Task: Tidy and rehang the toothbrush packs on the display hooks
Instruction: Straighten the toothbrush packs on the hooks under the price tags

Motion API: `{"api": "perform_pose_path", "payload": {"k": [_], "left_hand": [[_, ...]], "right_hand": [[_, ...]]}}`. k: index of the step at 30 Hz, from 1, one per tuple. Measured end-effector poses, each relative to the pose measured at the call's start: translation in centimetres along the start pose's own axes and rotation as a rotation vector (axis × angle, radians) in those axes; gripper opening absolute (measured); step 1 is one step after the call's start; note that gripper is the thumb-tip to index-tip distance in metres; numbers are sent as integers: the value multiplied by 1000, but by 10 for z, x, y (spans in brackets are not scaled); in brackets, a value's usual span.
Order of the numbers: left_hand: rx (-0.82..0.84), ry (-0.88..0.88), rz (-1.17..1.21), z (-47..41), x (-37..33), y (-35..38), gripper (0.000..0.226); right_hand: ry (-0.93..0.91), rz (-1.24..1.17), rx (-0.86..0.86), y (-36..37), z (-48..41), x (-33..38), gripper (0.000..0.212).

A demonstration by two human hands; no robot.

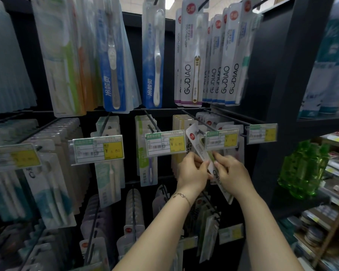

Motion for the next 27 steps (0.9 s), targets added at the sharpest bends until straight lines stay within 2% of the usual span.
{"api": "perform_pose_path", "payload": {"k": [8,12,15,18,21,27], "left_hand": [[7,-25,109,4,17,0,12],[18,-68,143,13,32,2,11],[23,-93,126,20,44,7,8],[44,-119,122,27,54,16,6],[93,-122,122,36,57,30,4],[207,-63,5,44,48,63,7]], "right_hand": [[-41,-15,-52,-6,5,9,34],[-27,-29,-25,-1,12,9,36],[28,-55,23,6,26,-2,31],[113,-61,31,11,42,-22,34],[181,-68,-9,7,58,-41,38],[248,-73,-110,-13,65,-62,29]]}}
Point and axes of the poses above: each hand's wrist, its own z-axis away from the middle knuckle, its own y-axis out of the palm, x = y × z, the point moved 10 cm from there along -z, towards the middle knuckle, and after that the axes turned 5 degrees about -x, right-handed, at the moved point
